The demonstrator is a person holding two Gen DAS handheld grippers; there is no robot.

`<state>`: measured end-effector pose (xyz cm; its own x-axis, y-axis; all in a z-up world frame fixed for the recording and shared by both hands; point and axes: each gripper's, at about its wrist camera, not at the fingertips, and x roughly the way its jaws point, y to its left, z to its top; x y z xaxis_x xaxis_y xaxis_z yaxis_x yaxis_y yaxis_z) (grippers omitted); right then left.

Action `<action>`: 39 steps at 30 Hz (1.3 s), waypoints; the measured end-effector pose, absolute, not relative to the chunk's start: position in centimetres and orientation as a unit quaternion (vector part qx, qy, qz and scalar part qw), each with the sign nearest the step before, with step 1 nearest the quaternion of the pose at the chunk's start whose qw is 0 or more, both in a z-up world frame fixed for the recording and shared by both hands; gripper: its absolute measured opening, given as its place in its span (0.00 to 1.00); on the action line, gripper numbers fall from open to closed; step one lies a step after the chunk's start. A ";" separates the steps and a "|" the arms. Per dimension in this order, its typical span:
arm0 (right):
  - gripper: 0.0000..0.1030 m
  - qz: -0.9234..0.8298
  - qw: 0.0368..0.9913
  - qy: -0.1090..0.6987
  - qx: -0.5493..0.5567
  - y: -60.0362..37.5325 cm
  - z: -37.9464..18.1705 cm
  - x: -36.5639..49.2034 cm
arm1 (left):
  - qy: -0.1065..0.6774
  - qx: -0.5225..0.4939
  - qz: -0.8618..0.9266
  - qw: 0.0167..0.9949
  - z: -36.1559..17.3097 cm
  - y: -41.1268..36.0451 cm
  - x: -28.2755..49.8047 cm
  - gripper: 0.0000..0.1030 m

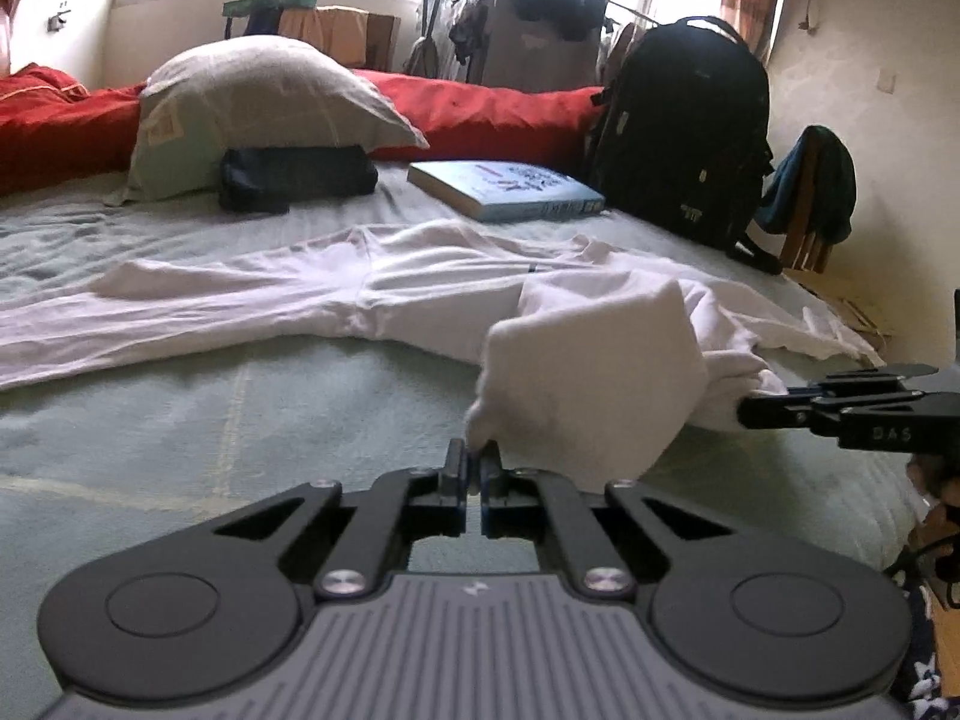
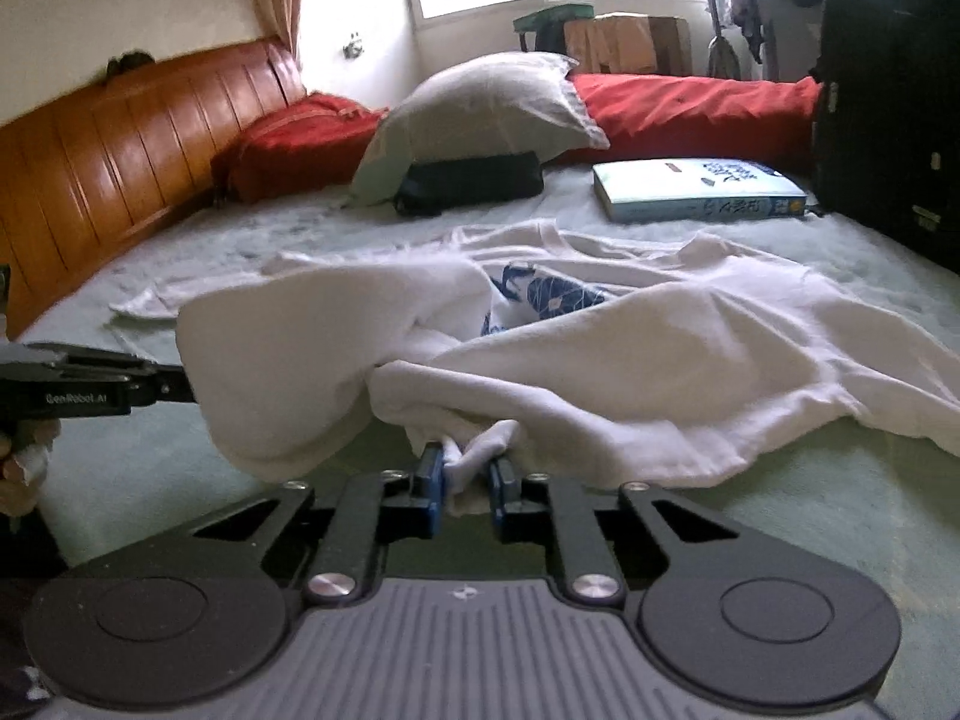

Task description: Fold clothes

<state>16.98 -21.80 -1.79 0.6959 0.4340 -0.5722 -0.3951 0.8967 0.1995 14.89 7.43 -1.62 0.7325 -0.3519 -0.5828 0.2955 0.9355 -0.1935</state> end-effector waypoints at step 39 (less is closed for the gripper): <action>0.50 0.227 0.907 0.353 0.014 -23.9 -3.8 7.5 | 0.357 -0.006 -0.202 0.912 -2.8 4.3 5.3 0.43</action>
<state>7.52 -23.90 -3.85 0.6471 0.4223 -0.6348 -0.4018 0.8965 0.1868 5.30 4.32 -2.81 0.6629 -0.3727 -0.6493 0.3639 0.9184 -0.1556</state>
